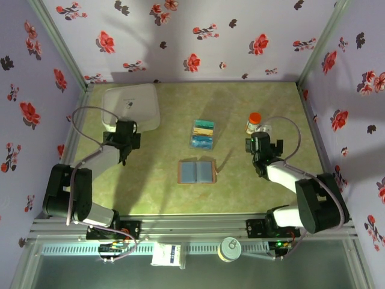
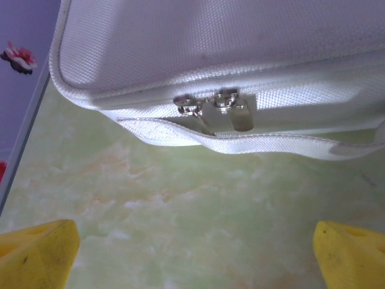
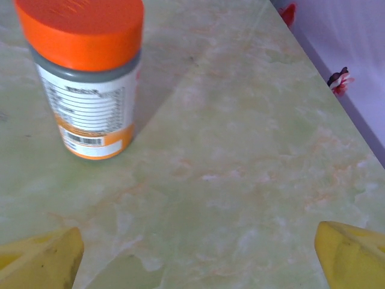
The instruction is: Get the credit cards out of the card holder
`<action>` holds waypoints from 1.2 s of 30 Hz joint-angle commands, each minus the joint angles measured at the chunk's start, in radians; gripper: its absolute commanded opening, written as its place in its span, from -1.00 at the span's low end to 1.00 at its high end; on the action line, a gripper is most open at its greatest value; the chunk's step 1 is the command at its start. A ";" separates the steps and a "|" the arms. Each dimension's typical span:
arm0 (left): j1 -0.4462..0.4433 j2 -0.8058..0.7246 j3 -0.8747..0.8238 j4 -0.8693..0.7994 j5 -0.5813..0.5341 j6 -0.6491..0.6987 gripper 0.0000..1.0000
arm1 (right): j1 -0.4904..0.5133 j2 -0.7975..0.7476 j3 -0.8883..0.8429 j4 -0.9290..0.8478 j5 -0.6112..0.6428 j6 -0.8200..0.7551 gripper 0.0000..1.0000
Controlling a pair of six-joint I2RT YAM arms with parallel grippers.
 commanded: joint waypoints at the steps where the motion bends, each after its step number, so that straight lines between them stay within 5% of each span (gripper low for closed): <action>1: 0.028 -0.009 -0.083 0.297 -0.005 0.142 0.99 | -0.017 0.013 -0.030 0.226 0.011 -0.061 0.99; 12: 0.151 0.038 -0.228 0.680 0.257 0.124 0.99 | -0.127 0.116 -0.062 0.457 -0.206 -0.041 0.99; 18: 0.242 0.061 -0.254 0.731 0.433 0.071 0.99 | -0.171 0.132 -0.046 0.442 -0.273 -0.007 0.99; 21: 0.247 0.095 -0.306 0.861 0.432 0.064 0.99 | -0.193 0.152 -0.058 0.483 -0.305 0.008 0.99; 25: 0.256 0.092 -0.298 0.836 0.439 0.058 1.00 | -0.217 0.225 -0.095 0.632 -0.346 0.021 0.99; 36: 0.251 0.090 -0.305 0.848 0.429 0.063 1.00 | -0.236 0.210 -0.060 0.535 -0.339 0.048 0.99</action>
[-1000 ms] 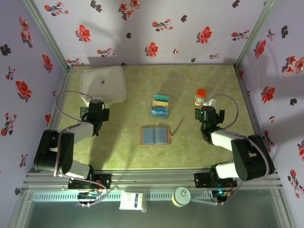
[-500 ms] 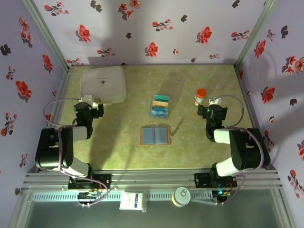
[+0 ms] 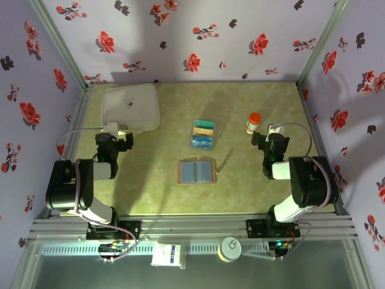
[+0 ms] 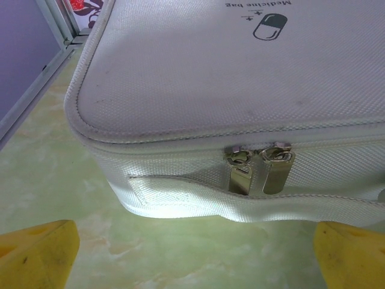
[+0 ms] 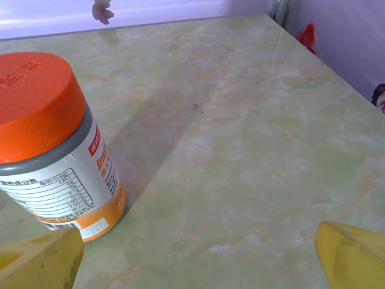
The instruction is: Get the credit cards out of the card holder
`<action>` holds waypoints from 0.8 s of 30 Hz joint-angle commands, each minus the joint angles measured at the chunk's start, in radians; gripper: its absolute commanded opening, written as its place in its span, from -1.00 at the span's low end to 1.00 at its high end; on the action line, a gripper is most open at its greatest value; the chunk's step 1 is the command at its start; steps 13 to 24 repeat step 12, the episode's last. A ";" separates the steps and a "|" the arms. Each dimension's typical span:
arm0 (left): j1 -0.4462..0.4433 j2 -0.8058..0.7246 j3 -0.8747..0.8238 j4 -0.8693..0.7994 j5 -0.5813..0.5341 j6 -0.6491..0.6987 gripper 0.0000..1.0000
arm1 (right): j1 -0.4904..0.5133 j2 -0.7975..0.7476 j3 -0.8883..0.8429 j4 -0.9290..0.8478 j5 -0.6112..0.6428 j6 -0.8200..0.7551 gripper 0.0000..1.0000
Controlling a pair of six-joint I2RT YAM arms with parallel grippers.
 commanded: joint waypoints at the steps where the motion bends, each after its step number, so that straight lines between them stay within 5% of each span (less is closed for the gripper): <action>1: 0.002 0.004 -0.010 0.052 0.011 -0.005 1.00 | -0.005 0.002 0.008 0.020 -0.010 0.020 0.99; 24: 0.002 0.005 -0.008 0.049 0.012 -0.006 1.00 | -0.022 0.001 0.015 0.010 -0.047 0.027 0.99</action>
